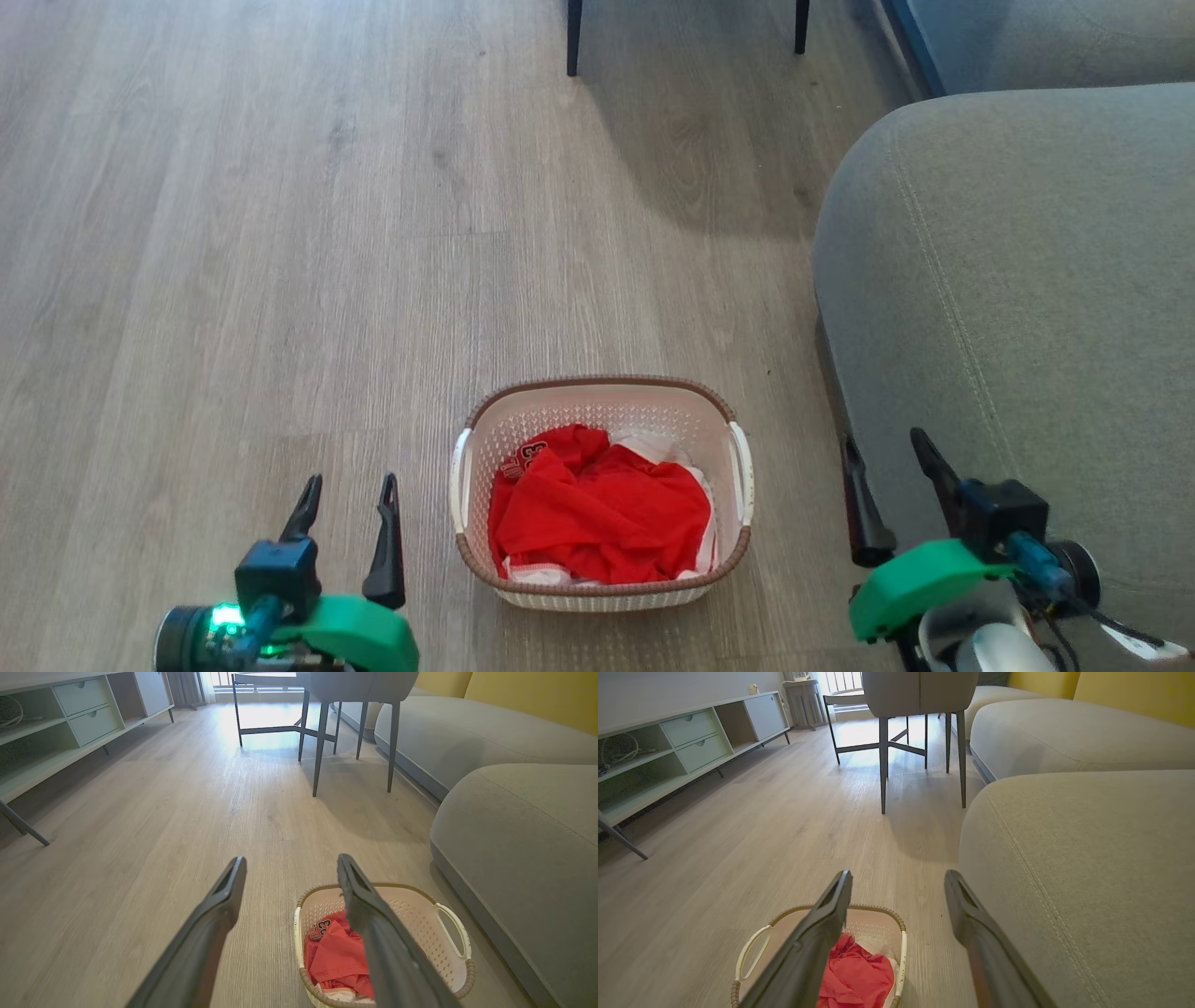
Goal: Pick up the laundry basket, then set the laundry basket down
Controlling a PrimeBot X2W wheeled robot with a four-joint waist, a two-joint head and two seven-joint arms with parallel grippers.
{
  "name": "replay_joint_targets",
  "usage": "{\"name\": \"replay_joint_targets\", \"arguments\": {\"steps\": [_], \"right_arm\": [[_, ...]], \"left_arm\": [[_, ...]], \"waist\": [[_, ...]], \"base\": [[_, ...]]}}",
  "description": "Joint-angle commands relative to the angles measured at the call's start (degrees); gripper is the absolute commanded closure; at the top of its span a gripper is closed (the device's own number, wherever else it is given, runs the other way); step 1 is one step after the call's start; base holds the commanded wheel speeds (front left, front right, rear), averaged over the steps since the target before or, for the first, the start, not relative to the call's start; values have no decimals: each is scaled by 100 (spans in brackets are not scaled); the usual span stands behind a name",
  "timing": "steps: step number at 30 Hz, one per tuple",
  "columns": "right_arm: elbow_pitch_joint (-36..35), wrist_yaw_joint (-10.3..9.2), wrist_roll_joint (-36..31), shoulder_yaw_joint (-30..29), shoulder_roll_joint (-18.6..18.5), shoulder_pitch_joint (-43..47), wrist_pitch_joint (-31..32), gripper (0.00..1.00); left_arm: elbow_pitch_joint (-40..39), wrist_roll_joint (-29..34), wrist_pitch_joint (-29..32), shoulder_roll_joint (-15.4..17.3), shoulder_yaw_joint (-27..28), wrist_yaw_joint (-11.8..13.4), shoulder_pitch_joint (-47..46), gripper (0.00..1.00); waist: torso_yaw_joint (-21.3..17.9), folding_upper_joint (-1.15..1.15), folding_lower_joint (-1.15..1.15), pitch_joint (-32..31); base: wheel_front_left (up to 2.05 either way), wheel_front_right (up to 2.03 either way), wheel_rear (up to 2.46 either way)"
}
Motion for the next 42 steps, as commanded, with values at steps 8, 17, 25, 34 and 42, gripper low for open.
{"name": "replay_joint_targets", "arguments": {"steps": [8,17,25,34,42], "right_arm": [[-232,8,-589,277,-67,-276,-202,0],[-193,8,-596,277,-67,-286,-202,0],[-175,8,-584,276,-67,-294,-202,0],[-156,8,-542,242,-67,-302,-202,0],[-134,8,-519,176,-67,-407,-202,0]], "left_arm": [[-215,543,-196,19,207,43,-95,0],[-206,552,-196,-20,283,-10,-69,0],[-196,578,-196,-46,321,-50,-65,0],[-193,590,-196,-76,342,-86,-77,0],[-178,552,-196,-104,311,-132,-185,0]], "waist": [[-7,0,0,-10],[-15,0,0,-7],[-33,0,0,-3],[-32,0,0,39],[3,0,0,270]], "base": [[0,0,0],[0,0,0],[0,0,0],[0,0,0],[0,0,0]]}}
